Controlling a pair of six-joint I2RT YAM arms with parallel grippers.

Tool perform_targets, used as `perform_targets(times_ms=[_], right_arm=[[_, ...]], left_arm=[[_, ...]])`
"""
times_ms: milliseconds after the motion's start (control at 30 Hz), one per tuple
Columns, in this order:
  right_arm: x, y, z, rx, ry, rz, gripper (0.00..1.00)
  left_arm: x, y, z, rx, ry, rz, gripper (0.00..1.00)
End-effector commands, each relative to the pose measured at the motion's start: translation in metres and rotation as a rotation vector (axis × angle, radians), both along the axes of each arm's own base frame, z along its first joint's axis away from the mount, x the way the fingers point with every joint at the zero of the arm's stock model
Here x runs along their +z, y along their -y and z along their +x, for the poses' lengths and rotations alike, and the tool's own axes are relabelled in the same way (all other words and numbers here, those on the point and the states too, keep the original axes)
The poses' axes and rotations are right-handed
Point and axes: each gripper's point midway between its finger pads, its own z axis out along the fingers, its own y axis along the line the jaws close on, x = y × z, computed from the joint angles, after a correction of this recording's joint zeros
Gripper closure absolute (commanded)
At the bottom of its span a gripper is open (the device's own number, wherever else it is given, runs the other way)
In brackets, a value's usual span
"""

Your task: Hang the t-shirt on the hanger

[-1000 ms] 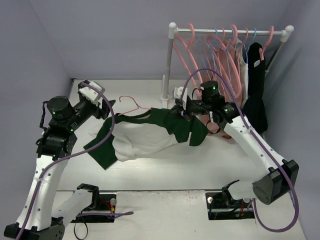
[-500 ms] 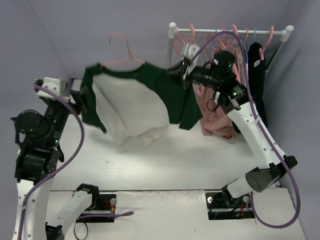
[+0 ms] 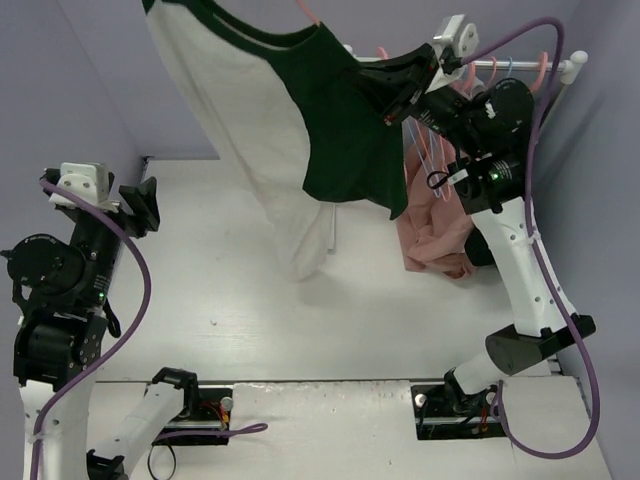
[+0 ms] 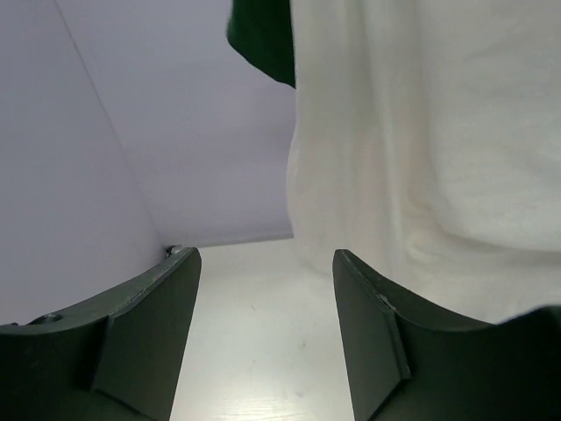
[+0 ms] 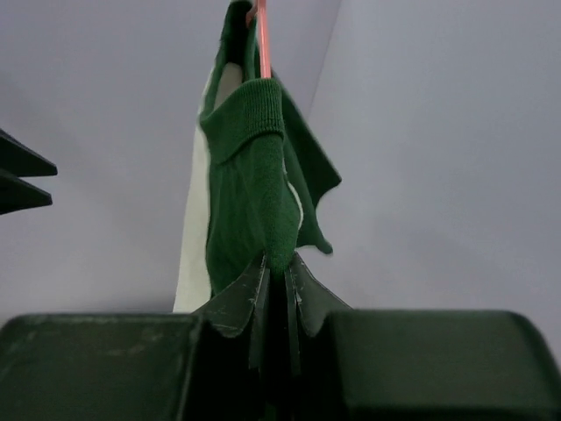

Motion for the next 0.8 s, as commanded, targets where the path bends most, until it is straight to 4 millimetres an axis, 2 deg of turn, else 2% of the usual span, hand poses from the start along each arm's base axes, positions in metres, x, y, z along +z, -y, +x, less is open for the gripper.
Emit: perform_targets(times_ms=[0, 100, 167, 200, 233, 267, 300, 400, 567, 667, 767], right_arm=[[-0.059, 0.007, 0.017, -0.044, -0.094, -0.05, 1.0], [-0.073, 0.029, 0.024, -0.184, -0.156, -0.003, 1.0], [-0.093, 0.036, 0.011, -0.154, -0.17, -0.032, 1.0], [-0.095, 0.042, 0.012, -0.189, -0.192, -0.01, 1.0], [-0.09, 0.048, 0.003, -0.21, -0.178, 0.006, 1.0], [-0.097, 0.051, -0.001, -0.219, -0.179, -0.003, 1.0], [-0.109, 0.053, -0.002, -0.228, -0.192, -0.017, 1.0], [-0.122, 0.059, -0.008, -0.243, -0.226, -0.023, 1.0], [-0.163, 0.056, -0.044, -0.138, -0.295, -0.114, 1.0], [-0.169, 0.063, -0.057, -0.148, -0.308, -0.111, 1.0], [-0.171, 0.092, -0.054, -0.325, -0.334, -0.116, 1.0]], left_arm=[[0.0, 0.002, 0.01, -0.002, 0.0, -0.008, 0.43], [-0.004, 0.004, 0.012, -0.011, -0.013, -0.004, 0.43], [-0.004, 0.01, 0.013, -0.04, -0.015, -0.006, 0.43], [-0.005, 0.012, 0.015, -0.049, -0.016, -0.01, 0.43], [-0.005, 0.013, 0.016, -0.054, -0.019, -0.012, 0.43], [-0.007, 0.015, 0.017, -0.064, -0.023, -0.01, 0.43], [-0.008, 0.017, 0.019, -0.076, -0.027, -0.008, 0.43], [-0.011, 0.026, 0.022, -0.119, -0.042, -0.046, 0.43], [-0.018, 0.033, 0.025, -0.148, -0.062, -0.064, 0.44], [-0.02, 0.033, 0.026, -0.149, -0.065, -0.068, 0.45], [-0.021, 0.035, 0.028, -0.157, -0.071, -0.077, 0.45]])
